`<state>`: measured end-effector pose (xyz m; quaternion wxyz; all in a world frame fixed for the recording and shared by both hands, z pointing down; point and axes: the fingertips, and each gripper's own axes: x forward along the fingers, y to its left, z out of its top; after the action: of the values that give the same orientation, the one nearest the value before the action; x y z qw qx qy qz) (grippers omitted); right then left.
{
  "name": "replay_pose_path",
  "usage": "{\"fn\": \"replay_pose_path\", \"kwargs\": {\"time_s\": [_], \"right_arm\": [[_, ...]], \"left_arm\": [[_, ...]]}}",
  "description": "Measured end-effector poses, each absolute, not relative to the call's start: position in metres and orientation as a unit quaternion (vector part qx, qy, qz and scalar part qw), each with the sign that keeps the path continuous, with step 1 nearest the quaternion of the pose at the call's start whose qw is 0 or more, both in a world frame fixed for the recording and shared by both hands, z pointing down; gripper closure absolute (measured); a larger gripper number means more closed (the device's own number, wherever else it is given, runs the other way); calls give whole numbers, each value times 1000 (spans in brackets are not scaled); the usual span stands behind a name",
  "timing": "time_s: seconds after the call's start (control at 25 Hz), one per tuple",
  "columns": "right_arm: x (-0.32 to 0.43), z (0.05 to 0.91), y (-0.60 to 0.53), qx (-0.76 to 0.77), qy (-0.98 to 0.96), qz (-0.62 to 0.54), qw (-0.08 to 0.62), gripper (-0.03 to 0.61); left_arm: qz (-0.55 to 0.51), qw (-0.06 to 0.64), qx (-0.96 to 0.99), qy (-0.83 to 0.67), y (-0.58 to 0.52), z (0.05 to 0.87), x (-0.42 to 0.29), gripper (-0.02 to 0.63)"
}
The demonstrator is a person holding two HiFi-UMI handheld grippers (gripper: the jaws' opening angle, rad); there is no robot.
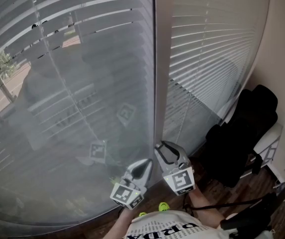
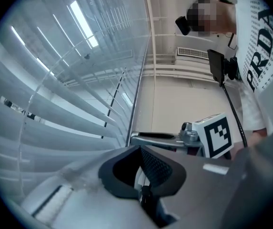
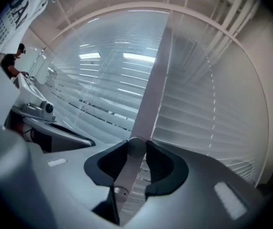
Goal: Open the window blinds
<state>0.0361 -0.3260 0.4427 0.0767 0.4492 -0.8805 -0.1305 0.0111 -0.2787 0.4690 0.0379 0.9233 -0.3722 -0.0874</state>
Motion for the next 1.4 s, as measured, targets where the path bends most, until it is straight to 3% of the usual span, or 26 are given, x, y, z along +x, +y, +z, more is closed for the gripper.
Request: {"fn": "replay_pose_path", "kwargs": {"time_s": [0.56, 0.88, 1.04, 1.4], "right_arm": [[41, 446, -328, 456, -890, -14, -3, 445], [42, 446, -328, 459, -888, -1, -16, 445], [42, 445, -328, 465, -884, -49, 17, 443], [34, 443, -321, 439, -854, -230, 160, 406]], "left_arm": [[-89, 42, 921, -376, -277, 467, 10, 620], [-90, 41, 922, -375, -276, 467, 11, 621], [-89, 39, 922, -374, -276, 466, 11, 620], [-89, 41, 920, -379, -276, 466, 7, 621]]}}
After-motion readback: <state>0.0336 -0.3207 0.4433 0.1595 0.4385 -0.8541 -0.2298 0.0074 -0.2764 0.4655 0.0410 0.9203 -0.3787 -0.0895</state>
